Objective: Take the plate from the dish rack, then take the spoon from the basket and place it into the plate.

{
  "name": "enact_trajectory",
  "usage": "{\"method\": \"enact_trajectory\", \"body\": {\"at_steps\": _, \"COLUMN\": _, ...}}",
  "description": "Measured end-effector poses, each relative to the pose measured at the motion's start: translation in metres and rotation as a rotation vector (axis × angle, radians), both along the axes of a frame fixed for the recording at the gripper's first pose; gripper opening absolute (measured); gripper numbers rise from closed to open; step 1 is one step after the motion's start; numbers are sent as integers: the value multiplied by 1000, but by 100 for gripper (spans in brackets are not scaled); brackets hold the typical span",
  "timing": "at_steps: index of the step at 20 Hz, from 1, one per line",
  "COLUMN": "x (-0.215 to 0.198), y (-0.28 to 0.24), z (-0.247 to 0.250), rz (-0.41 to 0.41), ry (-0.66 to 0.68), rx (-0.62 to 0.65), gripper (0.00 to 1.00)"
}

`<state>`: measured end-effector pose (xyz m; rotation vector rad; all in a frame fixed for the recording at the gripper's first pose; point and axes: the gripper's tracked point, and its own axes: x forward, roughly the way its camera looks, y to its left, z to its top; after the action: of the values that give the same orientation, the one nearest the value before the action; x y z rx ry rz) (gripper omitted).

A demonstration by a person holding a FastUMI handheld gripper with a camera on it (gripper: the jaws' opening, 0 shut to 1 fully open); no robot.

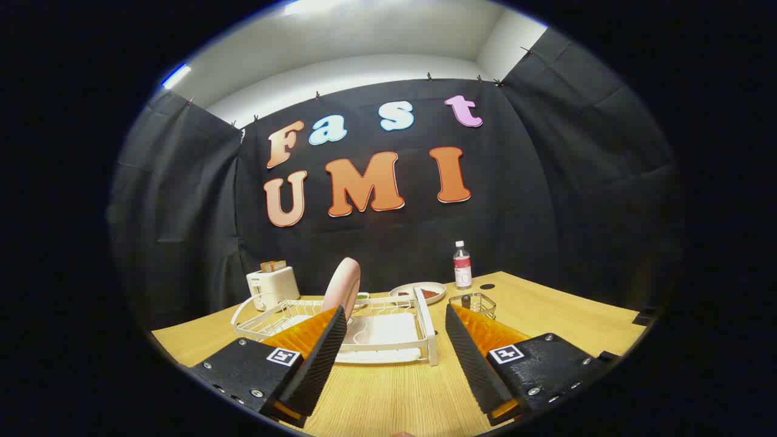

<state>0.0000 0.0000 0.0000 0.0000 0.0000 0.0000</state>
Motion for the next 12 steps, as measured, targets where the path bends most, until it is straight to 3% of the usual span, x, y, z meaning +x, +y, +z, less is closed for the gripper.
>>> {"method": "enact_trajectory", "body": {"at_steps": 12, "x": -2, "y": 8, "z": -19, "rz": -7, "ry": 53, "rx": -34, "gripper": 97}}
